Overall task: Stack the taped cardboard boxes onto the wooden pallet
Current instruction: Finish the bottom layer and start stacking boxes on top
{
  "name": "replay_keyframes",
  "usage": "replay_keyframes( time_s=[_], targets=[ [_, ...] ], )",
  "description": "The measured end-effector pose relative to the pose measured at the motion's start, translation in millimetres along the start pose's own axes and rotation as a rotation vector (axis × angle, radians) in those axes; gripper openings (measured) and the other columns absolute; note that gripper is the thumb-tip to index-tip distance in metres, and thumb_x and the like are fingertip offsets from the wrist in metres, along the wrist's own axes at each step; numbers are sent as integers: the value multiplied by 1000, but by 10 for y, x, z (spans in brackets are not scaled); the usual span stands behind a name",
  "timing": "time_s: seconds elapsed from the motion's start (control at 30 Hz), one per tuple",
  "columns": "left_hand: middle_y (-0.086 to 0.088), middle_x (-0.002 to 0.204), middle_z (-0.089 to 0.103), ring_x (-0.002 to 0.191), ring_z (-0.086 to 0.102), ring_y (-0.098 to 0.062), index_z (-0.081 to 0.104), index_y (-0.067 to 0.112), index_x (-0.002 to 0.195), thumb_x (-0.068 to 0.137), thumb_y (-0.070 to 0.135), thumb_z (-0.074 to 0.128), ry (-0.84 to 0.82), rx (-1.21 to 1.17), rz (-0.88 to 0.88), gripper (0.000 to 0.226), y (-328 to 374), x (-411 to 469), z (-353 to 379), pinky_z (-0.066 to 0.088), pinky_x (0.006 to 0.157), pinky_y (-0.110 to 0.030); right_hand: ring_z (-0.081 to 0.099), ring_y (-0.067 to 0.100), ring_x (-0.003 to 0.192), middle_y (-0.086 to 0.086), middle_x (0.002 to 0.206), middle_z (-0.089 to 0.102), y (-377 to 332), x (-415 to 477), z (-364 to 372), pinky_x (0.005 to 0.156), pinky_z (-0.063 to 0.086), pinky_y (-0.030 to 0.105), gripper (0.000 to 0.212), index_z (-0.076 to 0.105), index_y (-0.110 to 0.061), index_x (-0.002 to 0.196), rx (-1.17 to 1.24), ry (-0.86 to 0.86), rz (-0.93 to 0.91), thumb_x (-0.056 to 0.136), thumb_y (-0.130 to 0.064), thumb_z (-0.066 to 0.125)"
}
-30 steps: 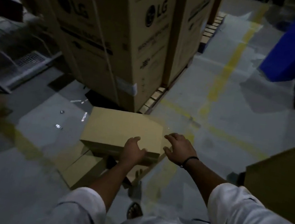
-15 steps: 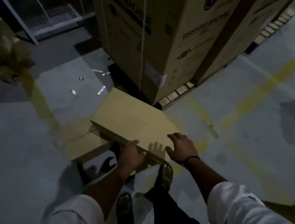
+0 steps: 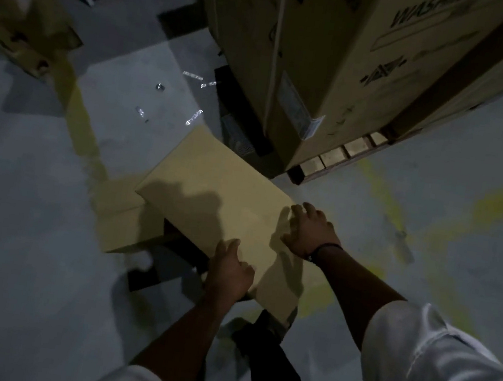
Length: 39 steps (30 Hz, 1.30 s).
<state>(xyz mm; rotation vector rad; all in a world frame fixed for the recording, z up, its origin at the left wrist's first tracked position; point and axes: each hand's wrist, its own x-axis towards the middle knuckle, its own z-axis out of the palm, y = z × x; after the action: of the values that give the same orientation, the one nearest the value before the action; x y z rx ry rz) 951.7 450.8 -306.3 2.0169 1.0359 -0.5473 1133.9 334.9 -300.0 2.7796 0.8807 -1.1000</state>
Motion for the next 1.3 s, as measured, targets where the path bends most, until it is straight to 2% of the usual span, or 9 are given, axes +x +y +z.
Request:
replay_keyframes(
  time_s=[0.13,0.3,0.5,0.63,0.73,0.87,1.0,1.2,1.3],
  targets=[
    [-11,161,29,141,39,-37,39,16,155,96,30,63,84,8,-14,65,-117,89,152,41,110,-45,7,37,152,9,168,-2,-32,391,144,120,20,58,104,3,-22,161,108,-60,12,87,-66,61],
    [-12,163,24,146,32,-37,38,18,155,94,31,66,116,-64,-31,69,-195,20,166,35,115,-44,23,41,144,10,162,17,-184,319,263,115,22,59,103,9,-22,160,126,-3,56,84,-74,54],
    [-2,169,10,154,10,-34,22,32,159,85,61,69,257,-323,-72,92,-227,-178,12,27,120,-53,57,35,109,10,118,57,-451,-333,596,93,43,45,72,50,-19,144,341,178,-276,87,-60,33],
    [-6,168,8,151,14,-41,14,36,159,75,74,69,342,-396,-196,107,-427,-253,-115,29,117,-60,59,11,91,-8,94,61,-804,-504,924,80,48,28,28,72,-22,113,712,195,-382,95,-35,56],
    [-9,169,8,153,13,-35,15,26,162,81,62,74,351,-413,-163,107,-686,-323,-212,25,121,-49,60,4,90,-15,93,62,-1028,-433,978,80,46,22,7,76,-17,92,801,283,-339,86,-15,72],
    [-7,169,8,155,14,-30,12,21,163,87,53,73,330,-439,-111,102,-1046,-381,-294,26,121,-43,57,16,109,9,125,59,-1237,-165,960,93,47,19,50,69,-14,120,843,233,-85,78,-38,81],
    [0,169,12,155,14,-20,9,32,162,86,59,58,387,-471,7,95,-1439,-497,-377,24,120,-36,36,33,143,9,162,25,-1256,164,1093,115,37,50,108,41,-31,150,673,73,90,59,-84,62],
    [0,169,13,155,16,-21,-5,31,162,93,24,55,426,-432,41,92,-1928,-595,-428,23,125,-42,43,22,138,1,155,38,-1395,278,1484,114,40,48,100,29,-35,156,715,65,-61,74,-79,67],
    [6,170,10,153,21,-19,-12,42,159,92,16,66,371,-471,-38,106,-2064,-569,-525,26,118,-28,44,26,136,6,154,35,-1574,27,1507,113,41,45,99,24,-34,158,651,76,-98,78,-70,69]
  ],
)
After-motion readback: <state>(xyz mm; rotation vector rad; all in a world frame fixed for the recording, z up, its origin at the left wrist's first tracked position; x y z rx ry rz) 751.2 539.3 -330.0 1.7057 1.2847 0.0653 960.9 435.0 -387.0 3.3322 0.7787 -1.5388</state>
